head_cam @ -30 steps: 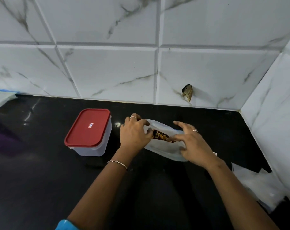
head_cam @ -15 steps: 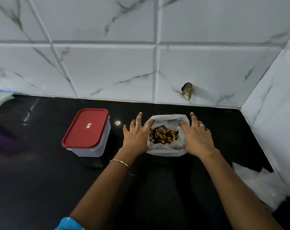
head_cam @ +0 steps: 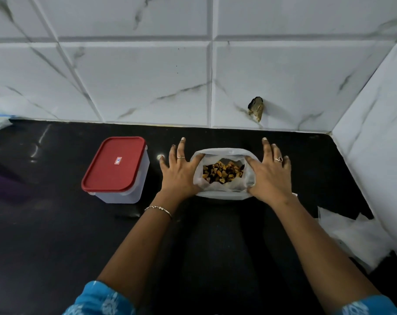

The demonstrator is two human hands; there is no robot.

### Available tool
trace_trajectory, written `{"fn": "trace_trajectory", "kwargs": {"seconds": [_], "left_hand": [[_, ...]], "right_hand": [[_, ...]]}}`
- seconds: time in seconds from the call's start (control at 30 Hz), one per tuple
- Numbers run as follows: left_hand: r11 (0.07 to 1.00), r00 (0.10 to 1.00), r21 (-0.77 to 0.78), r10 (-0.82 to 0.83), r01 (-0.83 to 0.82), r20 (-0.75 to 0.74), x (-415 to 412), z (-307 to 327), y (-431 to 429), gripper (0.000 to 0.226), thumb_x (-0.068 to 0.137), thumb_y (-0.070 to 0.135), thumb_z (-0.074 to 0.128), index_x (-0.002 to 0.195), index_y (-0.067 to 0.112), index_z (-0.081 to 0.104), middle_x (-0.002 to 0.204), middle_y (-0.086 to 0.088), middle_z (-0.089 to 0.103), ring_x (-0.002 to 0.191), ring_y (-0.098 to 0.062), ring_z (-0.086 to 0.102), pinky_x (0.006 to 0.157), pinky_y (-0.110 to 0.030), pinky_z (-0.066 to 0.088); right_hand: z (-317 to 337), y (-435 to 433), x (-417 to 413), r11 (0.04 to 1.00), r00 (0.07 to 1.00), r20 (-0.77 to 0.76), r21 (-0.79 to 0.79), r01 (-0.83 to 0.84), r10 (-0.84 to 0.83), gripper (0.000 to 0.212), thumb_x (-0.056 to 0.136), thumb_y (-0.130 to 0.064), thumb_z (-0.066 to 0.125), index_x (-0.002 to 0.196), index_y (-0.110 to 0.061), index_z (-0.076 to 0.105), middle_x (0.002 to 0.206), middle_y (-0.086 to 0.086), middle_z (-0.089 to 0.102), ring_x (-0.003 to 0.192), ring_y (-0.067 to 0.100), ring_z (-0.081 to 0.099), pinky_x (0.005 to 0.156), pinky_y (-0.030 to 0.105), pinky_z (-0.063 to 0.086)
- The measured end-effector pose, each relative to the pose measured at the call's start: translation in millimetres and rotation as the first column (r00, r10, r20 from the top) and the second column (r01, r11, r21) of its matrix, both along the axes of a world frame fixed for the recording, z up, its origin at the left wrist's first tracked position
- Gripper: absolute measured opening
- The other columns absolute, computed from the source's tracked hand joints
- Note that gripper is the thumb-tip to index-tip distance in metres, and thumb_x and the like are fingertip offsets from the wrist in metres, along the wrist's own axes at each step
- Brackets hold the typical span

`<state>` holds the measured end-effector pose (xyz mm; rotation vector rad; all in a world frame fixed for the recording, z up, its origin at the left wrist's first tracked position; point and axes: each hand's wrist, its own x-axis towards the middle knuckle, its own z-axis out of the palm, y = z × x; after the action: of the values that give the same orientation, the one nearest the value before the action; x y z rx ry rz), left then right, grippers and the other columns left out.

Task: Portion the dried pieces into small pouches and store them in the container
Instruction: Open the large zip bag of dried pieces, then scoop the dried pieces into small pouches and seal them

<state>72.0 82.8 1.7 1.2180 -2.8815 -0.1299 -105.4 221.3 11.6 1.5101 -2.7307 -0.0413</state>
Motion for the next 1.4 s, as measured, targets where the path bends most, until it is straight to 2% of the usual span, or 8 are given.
{"fn": "trace_trajectory", "kwargs": {"seconds": [0.27, 0.5, 0.63, 0.77, 0.93, 1.03, 1.13, 1.4], "left_hand": [[0.996, 0.999, 0.085, -0.026, 0.022, 0.042, -10.4, -0.3, 4.5, 0.102, 0.074, 0.059, 0.070, 0.150, 0.039, 0.005, 0.156, -0.012, -0.029, 0.145, -0.041, -0.015, 0.112, -0.067, 0.003], [0.985, 0.887, 0.123, -0.048, 0.117, -0.459, -10.5, 3.1, 27.4, 0.061, 0.080, 0.032, 0.072, 0.136, 0.033, 0.049, 0.161, -0.008, 0.000, 0.148, -0.032, 0.000, 0.118, -0.057, 0.012], [0.969, 0.828, 0.064, -0.170, 0.240, -0.535, -30.1, 7.6, 53.4, 0.051, 0.080, 0.029, 0.070, 0.129, 0.030, 0.056, 0.162, -0.009, 0.006, 0.149, -0.031, -0.003, 0.117, -0.050, 0.016], [0.957, 0.793, 0.003, -0.240, 0.291, -0.560, -55.9, 7.4, 80.7, 0.042, 0.080, 0.027, 0.069, 0.122, 0.028, 0.063, 0.159, -0.008, 0.023, 0.149, -0.032, 0.007, 0.118, -0.050, 0.014], [0.883, 0.722, 0.055, -0.344, 0.467, -0.600, -88.7, 5.5, 127.1, 0.029, 0.084, 0.024, 0.067, 0.113, 0.024, 0.067, 0.137, 0.001, 0.050, 0.131, -0.018, 0.037, 0.106, -0.020, 0.025], [0.781, 0.718, 0.268, -0.302, 0.564, -0.627, -107.2, 0.2, 158.8, 0.023, 0.085, 0.018, 0.066, 0.107, 0.023, 0.067, 0.105, 0.007, 0.061, 0.098, -0.006, 0.056, 0.088, -0.021, 0.045], [0.677, 0.738, 0.428, -0.260, 0.599, -0.622, -120.4, -15.4, 184.3, 0.022, 0.083, 0.011, 0.067, 0.102, 0.021, 0.069, 0.093, 0.005, 0.067, 0.079, -0.003, 0.060, 0.076, -0.014, 0.047], [0.540, 0.814, 0.609, -0.357, 0.581, -0.459, -136.1, -41.0, 210.0, 0.040, 0.087, 0.014, 0.067, 0.126, 0.019, 0.060, 0.121, -0.003, 0.059, 0.095, -0.006, 0.066, 0.091, -0.025, 0.052]], "right_hand": [[5.4, -2.1, -2.8, 0.984, 0.994, 0.102, 0.174, 0.028, -0.047, 0.104, 0.071, -0.043, 0.079, 0.152, -0.036, 0.014, 0.157, 0.012, -0.026, 0.147, 0.036, -0.012, 0.116, 0.060, 0.008], [9.0, 23.1, -4.5, 0.966, 0.900, 0.428, -0.257, 0.035, 0.082, 0.055, 0.075, -0.029, 0.079, 0.126, -0.039, 0.060, 0.159, -0.001, 0.017, 0.145, 0.025, 0.015, 0.115, 0.050, 0.025], [1.1, 47.7, -6.9, 0.879, 0.820, 0.554, -0.452, 0.152, 0.143, 0.035, 0.084, -0.024, 0.071, 0.117, -0.032, 0.065, 0.130, -0.007, 0.054, 0.122, 0.010, 0.049, 0.104, 0.038, 0.043], [-4.7, 87.4, -12.4, 0.769, 0.833, 0.550, -0.557, 0.314, 0.058, 0.029, 0.087, -0.021, 0.067, 0.115, -0.028, 0.066, 0.110, -0.009, 0.063, 0.098, 0.004, 0.060, 0.085, 0.022, 0.049], [-21.9, 160.9, -30.3, 0.631, 0.794, 0.543, -0.522, 0.574, -0.274, 0.027, 0.083, -0.013, 0.067, 0.108, -0.022, 0.067, 0.105, -0.003, 0.067, 0.095, 0.012, 0.064, 0.082, 0.023, 0.048], [-33.4, 206.1, -36.1, 0.670, 0.759, 0.501, -0.396, 0.628, -0.416, 0.040, 0.074, -0.015, 0.076, 0.113, -0.021, 0.066, 0.117, 0.003, 0.063, 0.109, 0.023, 0.058, 0.093, 0.033, 0.046], [-41.7, 234.4, -33.9, 0.746, 0.763, 0.468, -0.276, 0.606, -0.446, 0.058, 0.067, -0.021, 0.083, 0.121, -0.023, 0.061, 0.127, 0.004, 0.054, 0.118, 0.027, 0.049, 0.100, 0.039, 0.041], [-50.9, 247.8, -32.6, 0.792, 0.849, 0.256, -0.312, 0.525, -0.462, 0.047, 0.076, -0.009, 0.075, 0.119, -0.020, 0.061, 0.121, 0.002, 0.058, 0.112, 0.027, 0.051, 0.085, 0.036, 0.048]]}}
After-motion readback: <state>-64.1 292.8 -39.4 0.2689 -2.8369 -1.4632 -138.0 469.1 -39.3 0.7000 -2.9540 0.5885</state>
